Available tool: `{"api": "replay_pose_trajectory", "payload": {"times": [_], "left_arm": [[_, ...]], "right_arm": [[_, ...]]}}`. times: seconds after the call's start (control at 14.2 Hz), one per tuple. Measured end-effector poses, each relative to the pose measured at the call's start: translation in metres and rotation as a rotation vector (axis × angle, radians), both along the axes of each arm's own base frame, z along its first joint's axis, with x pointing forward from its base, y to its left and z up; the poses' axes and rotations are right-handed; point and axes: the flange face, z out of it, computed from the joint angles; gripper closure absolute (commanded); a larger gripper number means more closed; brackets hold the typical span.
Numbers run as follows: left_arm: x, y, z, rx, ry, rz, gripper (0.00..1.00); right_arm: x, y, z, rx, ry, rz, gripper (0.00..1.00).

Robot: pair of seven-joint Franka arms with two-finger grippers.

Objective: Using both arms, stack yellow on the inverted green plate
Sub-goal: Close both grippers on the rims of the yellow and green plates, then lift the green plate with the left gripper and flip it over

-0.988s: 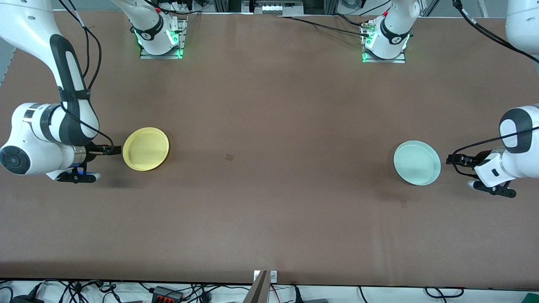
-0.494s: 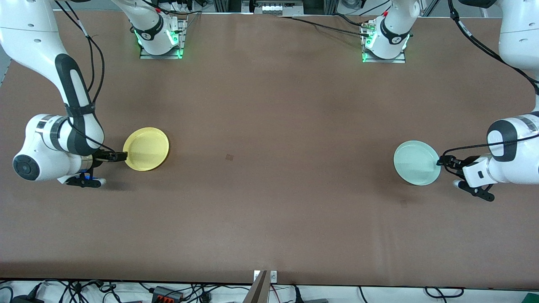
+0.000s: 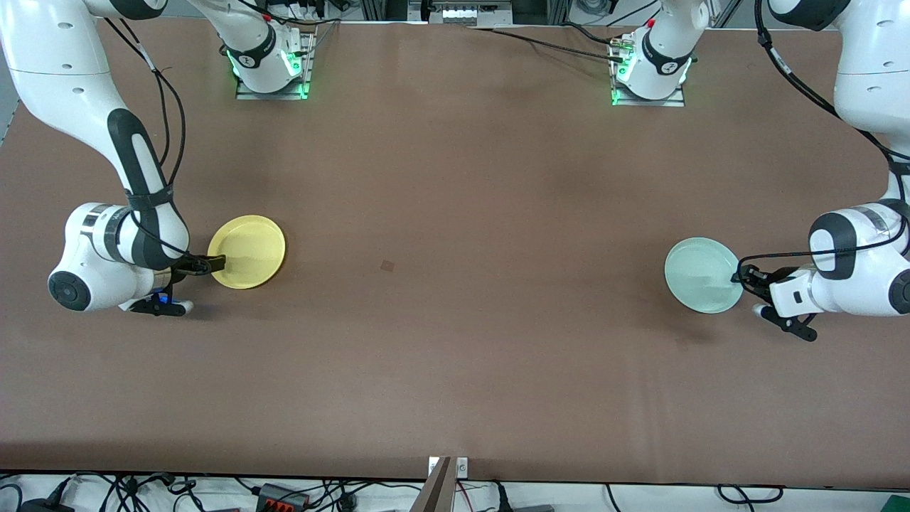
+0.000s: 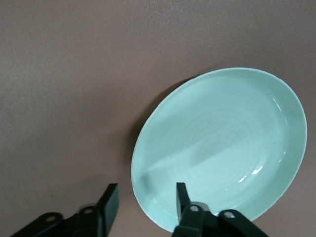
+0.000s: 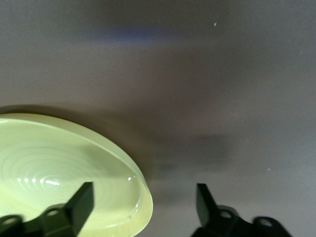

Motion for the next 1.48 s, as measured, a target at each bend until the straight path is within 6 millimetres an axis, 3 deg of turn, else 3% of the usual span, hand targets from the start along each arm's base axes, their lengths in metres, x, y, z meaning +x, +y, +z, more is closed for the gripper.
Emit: {"api": "replay_pose_trajectory", "payload": {"times": [0.14, 0.28, 0.42, 0.64, 0.85, 0.99, 1.27, 1.41, 1.48], "left_arm": [[0.000, -0.001, -0.012, -0.009, -0.004, -0.014, 0.54], [0.001, -0.001, -0.025, -0.013, -0.014, -0.033, 0.85], [0.002, 0.001, -0.030, -0.012, -0.026, -0.038, 0.99], [0.003, 0.000, -0.028, -0.014, -0.029, -0.041, 0.99], [0.013, -0.011, -0.008, -0.014, -0.054, -0.053, 0.99], [0.024, -0.044, 0.021, -0.007, -0.046, -0.063, 0.99], [0.045, -0.133, 0.102, 0.183, -0.098, -0.118, 0.99], [0.044, -0.176, 0.130, 0.296, -0.129, -0.148, 0.99], [0.042, -0.198, 0.139, 0.347, -0.143, -0.156, 0.99]], "right_arm": [[-0.001, 0.000, 0.000, 0.001, 0.004, 0.000, 0.41], [-0.002, 0.000, -0.001, 0.002, 0.012, 0.000, 0.48], [-0.002, 0.001, -0.001, 0.003, 0.016, 0.001, 0.50], [-0.002, 0.002, -0.001, 0.005, 0.017, 0.002, 0.59], [-0.003, 0.003, -0.001, 0.007, 0.022, 0.004, 0.64], [-0.003, 0.004, -0.001, 0.008, 0.026, 0.004, 0.64], [-0.005, 0.005, -0.004, 0.010, 0.036, 0.006, 0.65], [-0.005, 0.006, -0.006, 0.011, 0.039, 0.006, 0.73], [-0.006, 0.006, -0.007, 0.011, 0.040, 0.006, 0.82]]}}
